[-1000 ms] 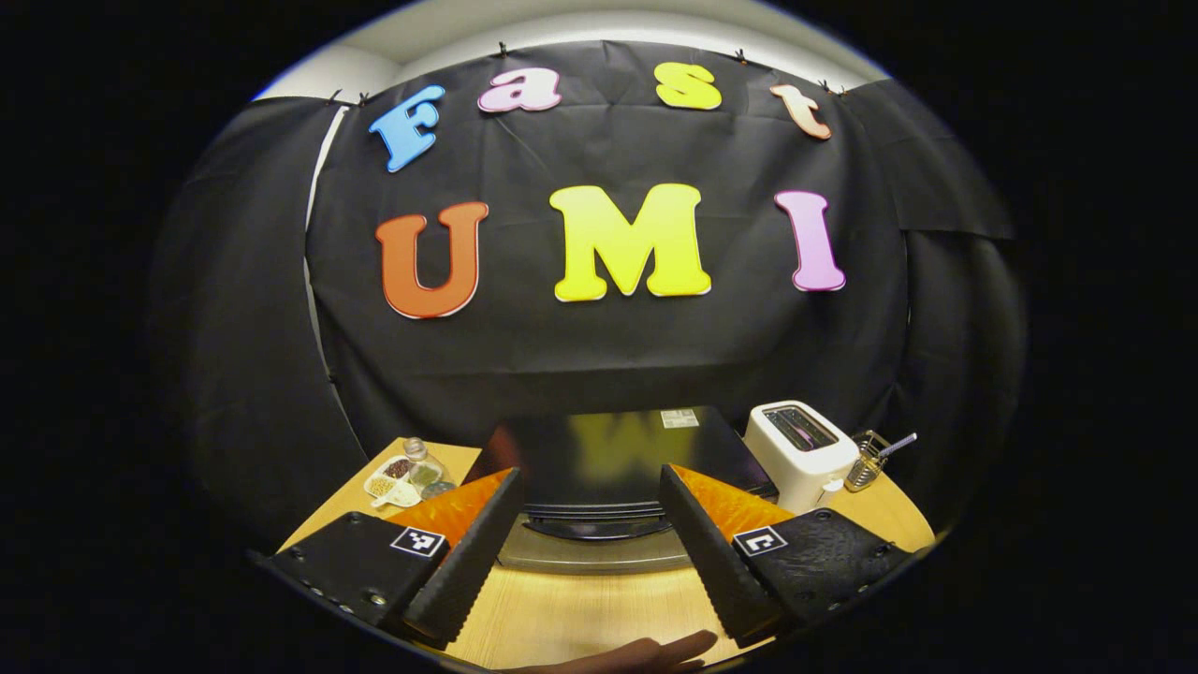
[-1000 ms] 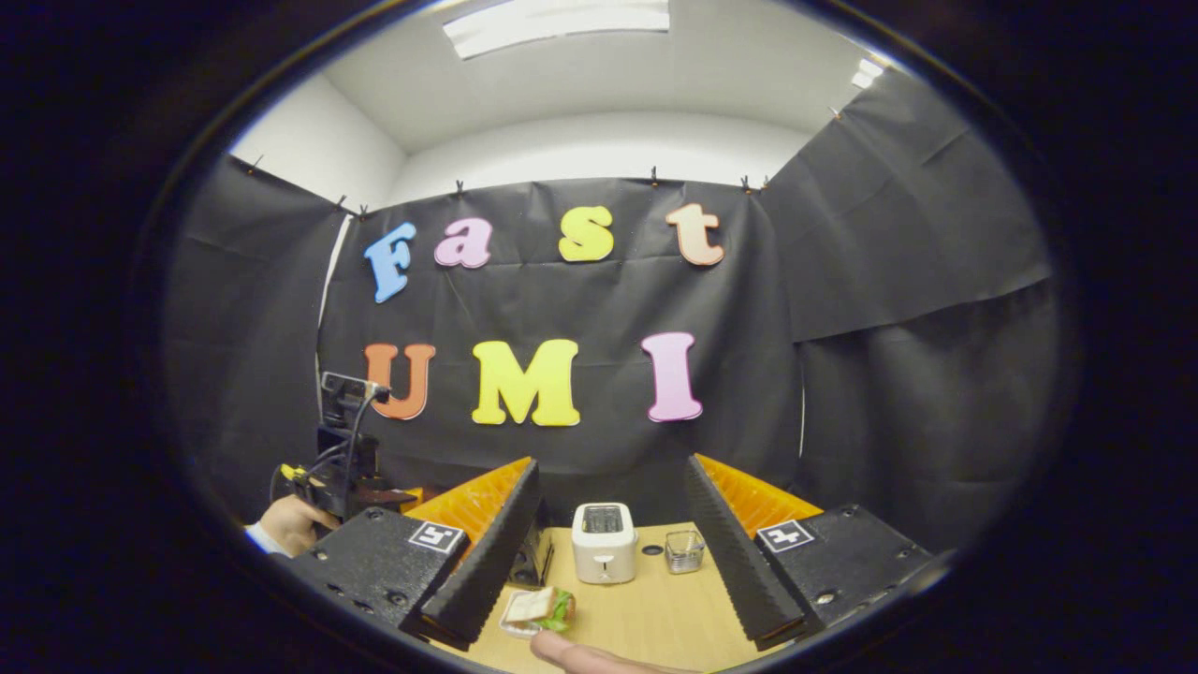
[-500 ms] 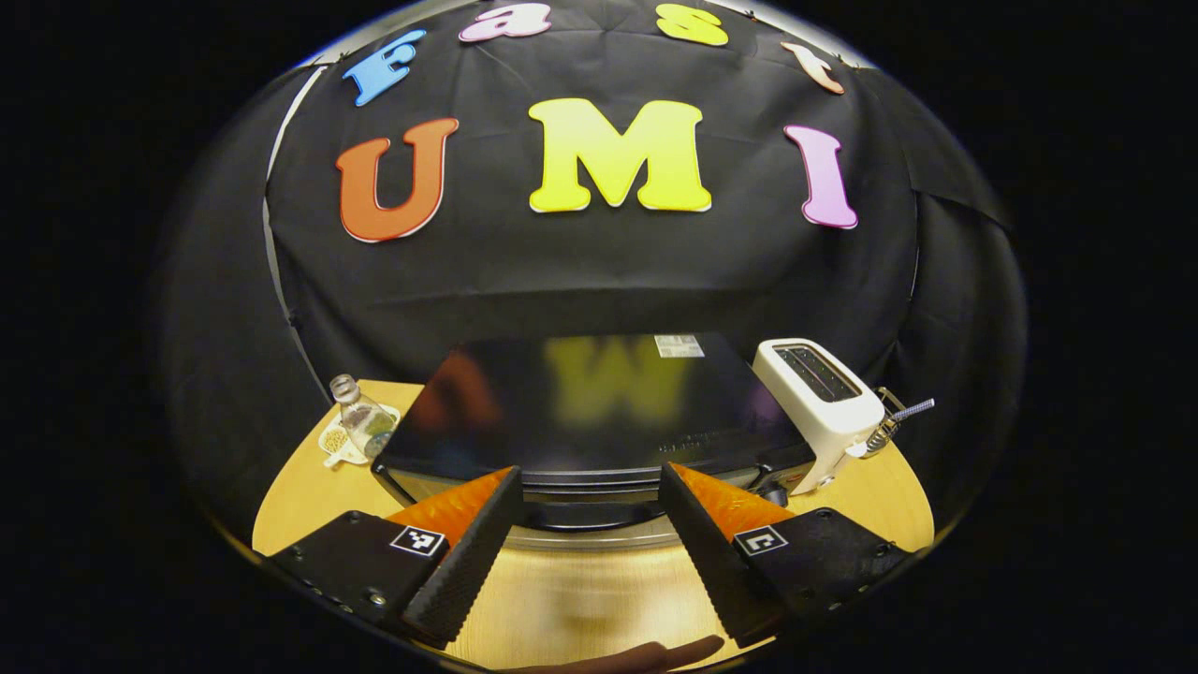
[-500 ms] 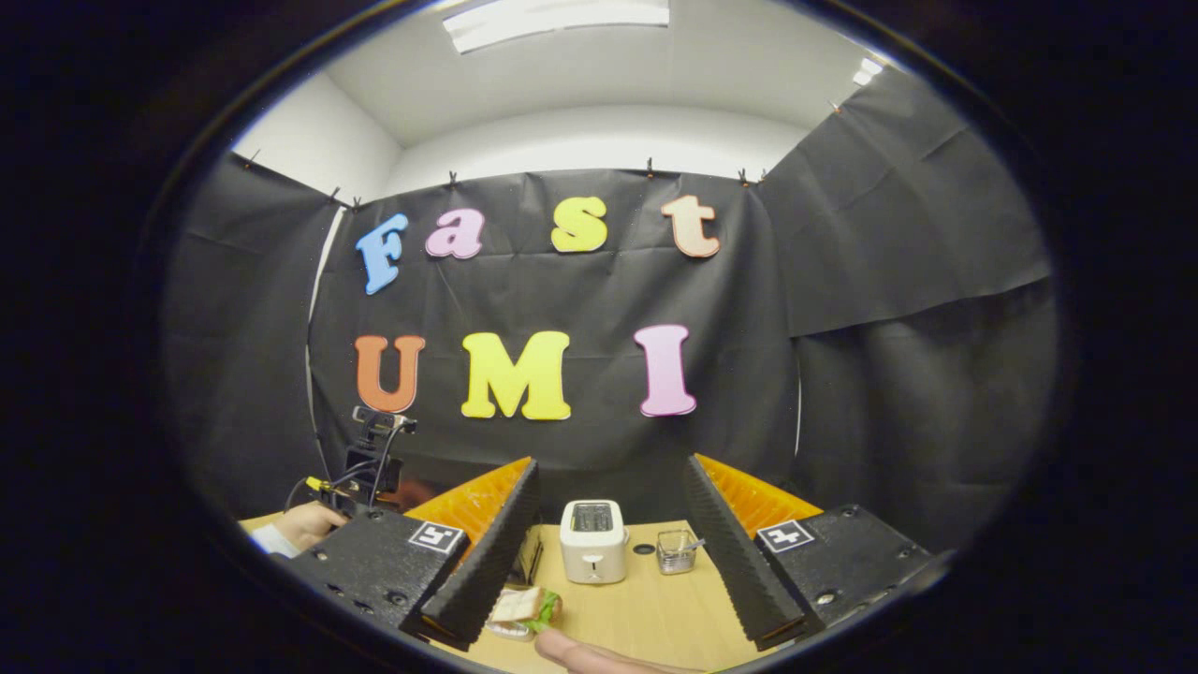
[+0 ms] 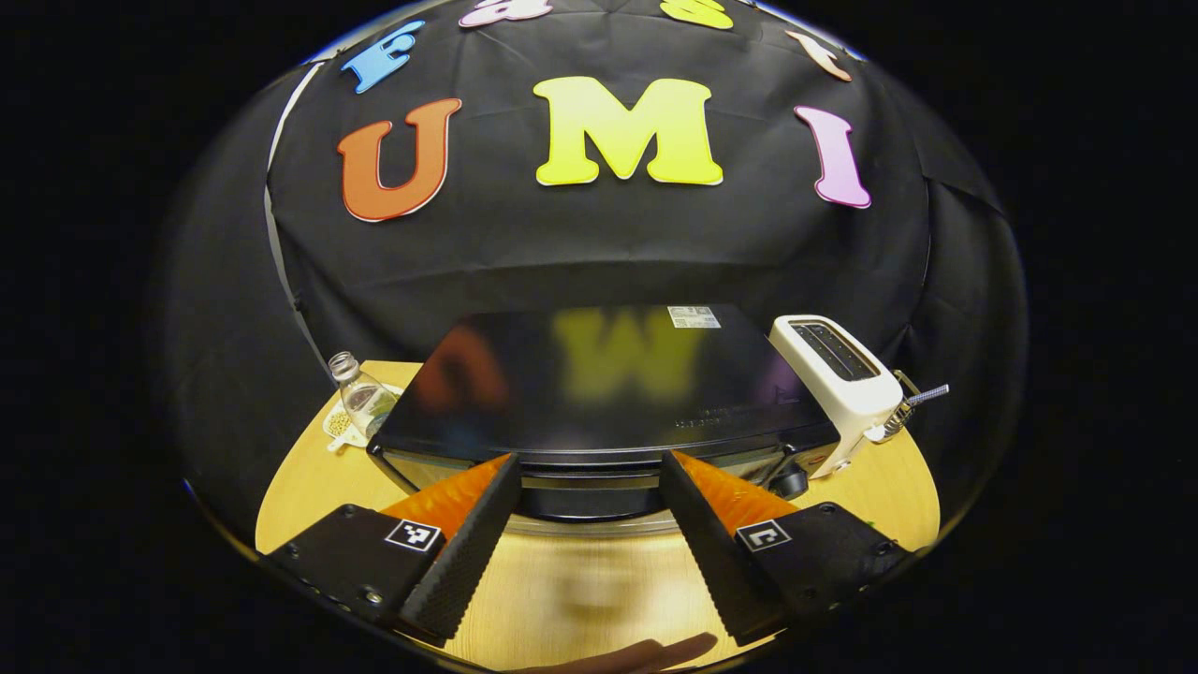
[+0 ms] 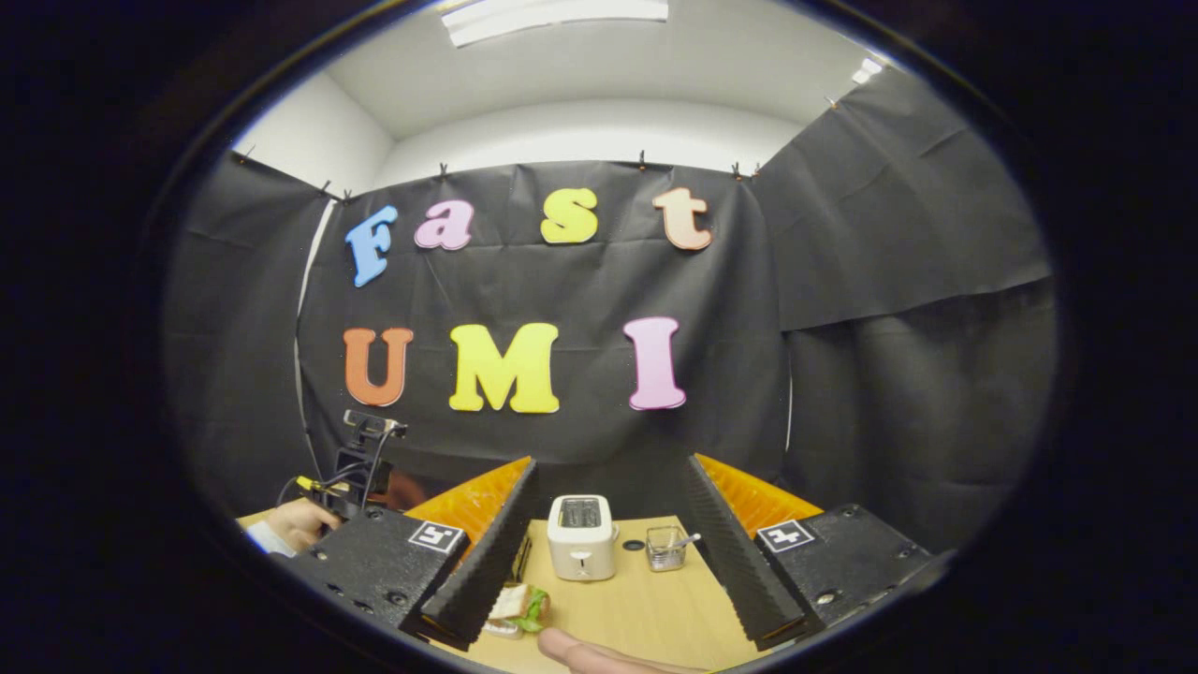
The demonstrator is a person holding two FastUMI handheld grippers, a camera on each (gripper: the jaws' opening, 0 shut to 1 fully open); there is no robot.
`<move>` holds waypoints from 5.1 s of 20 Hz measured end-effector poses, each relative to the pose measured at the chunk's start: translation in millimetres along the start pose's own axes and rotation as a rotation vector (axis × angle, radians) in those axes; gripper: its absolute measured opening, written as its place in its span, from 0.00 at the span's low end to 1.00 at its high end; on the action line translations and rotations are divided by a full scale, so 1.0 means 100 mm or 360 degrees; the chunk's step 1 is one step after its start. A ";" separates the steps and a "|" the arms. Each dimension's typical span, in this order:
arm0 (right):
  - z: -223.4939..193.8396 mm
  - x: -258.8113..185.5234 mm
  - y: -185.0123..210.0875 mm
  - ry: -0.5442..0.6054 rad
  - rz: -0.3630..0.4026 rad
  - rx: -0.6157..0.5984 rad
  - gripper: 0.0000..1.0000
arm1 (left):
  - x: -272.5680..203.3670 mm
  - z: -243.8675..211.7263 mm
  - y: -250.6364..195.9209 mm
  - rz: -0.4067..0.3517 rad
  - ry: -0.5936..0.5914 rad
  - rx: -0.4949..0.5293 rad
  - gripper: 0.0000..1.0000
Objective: Open the electric oven with the left hand, put the food in, and close the electric oven.
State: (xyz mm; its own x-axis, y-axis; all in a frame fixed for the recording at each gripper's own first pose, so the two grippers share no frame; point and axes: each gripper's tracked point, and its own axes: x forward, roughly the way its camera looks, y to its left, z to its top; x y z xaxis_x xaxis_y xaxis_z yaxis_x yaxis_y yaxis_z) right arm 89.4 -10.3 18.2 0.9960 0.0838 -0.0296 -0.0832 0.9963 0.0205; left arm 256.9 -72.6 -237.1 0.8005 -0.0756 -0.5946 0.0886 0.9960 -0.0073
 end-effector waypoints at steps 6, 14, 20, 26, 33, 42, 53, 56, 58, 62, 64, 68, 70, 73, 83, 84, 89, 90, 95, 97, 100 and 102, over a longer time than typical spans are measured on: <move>-0.05 0.03 -0.01 0.0002 0.0000 -0.0002 0.99 | -0.29 -0.22 0.01 0.0001 -0.0072 -0.0002 0.99; -0.23 0.12 0.01 0.0042 0.0028 0.0030 0.99 | -0.64 -0.86 -0.02 -0.0032 -0.0117 -0.0020 0.98; -0.31 0.12 0.01 0.0027 -0.0014 -0.0035 0.99 | -0.70 -1.30 0.00 -0.0065 -0.0097 -0.0104 0.98; -0.36 0.14 0.04 0.0027 -0.0008 -0.0063 0.99 | -0.53 -1.68 0.05 -0.0006 -0.0033 -0.0031 0.97; -0.49 0.21 0.01 0.0077 -0.0008 -0.0073 0.99 | -0.84 -1.15 0.08 0.0040 -0.0316 0.0056 0.97; -0.57 0.28 0.08 0.0139 0.0024 -0.0072 0.99 | -0.49 -0.30 0.03 -0.0040 -0.0400 -0.0009 0.96; -0.63 0.28 0.15 0.0152 0.0024 -0.0088 0.99 | -0.17 -1.53 -0.03 -0.0075 0.0082 -0.0020 0.96; -0.68 0.31 0.24 0.0177 0.0048 -0.0089 0.99 | -0.24 -1.78 -0.10 -0.0124 0.0168 -0.0077 0.96; -0.72 0.31 0.29 0.0190 0.0067 -0.0093 0.99 | -0.27 -1.97 -0.13 -0.0155 0.0281 -0.0107 0.96; -0.77 0.31 0.36 0.0208 0.0088 -0.0091 0.99 | -0.26 -1.98 -0.11 -0.0153 0.0285 -0.0098 0.96; -0.81 0.32 0.37 0.0222 0.0098 -0.0090 0.99 | -0.21 -2.01 -0.10 -0.0127 0.0278 -0.0088 0.96; -0.91 0.36 0.33 0.0270 0.0090 -0.0114 0.99 | -0.23 -1.91 -0.08 -0.0114 0.0132 -0.0098 0.96; -0.99 0.41 0.34 0.0313 0.0109 -0.0116 0.99 | -0.33 -1.77 -0.03 -0.0108 0.0033 -0.0139 0.94; -1.19 0.57 0.38 0.0432 0.0159 -0.0101 0.99 | -0.62 -1.36 0.19 -0.0004 -0.0228 -0.0105 0.93; -2.86 1.05 0.90 0.1393 0.0569 0.0259 0.90 | -2.03 -0.58 0.38 0.0025 -0.0778 -0.0010 0.92; -3.01 1.06 0.96 0.1494 0.0612 0.0304 0.89 | -2.11 -0.59 0.40 0.0038 -0.0780 -0.0005 0.93; -3.61 1.12 1.21 0.1861 0.0837 0.0528 0.96 | -2.25 -0.64 0.55 0.0111 -0.0784 -0.0034 0.93; -3.65 1.12 1.28 0.1923 0.0900 0.0608 0.84 | -2.21 -0.65 0.57 0.0136 -0.0771 -0.0059 0.93; -3.76 1.07 1.43 0.2111 0.1001 0.0970 0.41 | -2.13 -0.68 0.45 0.0129 -0.0706 -0.0125 0.92; -3.72 1.03 1.40 0.2067 0.0964 0.0990 0.41 | -2.18 -0.66 0.36 0.0107 -0.0708 -0.0116 0.92; -3.47 0.96 1.36 0.1934 0.0912 0.0994 0.29 | -2.30 -0.70 0.35 0.0085 -0.0720 -0.0095 0.93; -3.24 0.83 1.37 0.1852 0.0903 0.1018 0.38 | -2.39 -0.72 0.41 0.0078 -0.0743 -0.0093 0.93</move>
State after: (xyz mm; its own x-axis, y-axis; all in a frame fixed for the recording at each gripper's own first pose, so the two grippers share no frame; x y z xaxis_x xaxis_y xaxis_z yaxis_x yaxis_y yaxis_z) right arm 150.2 138.7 -305.1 0.2184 0.7354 -0.6415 -0.1130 0.6720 0.7319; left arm 26.5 -10.4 -153.0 0.9850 -0.0279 -0.1702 0.0211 0.9989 -0.0412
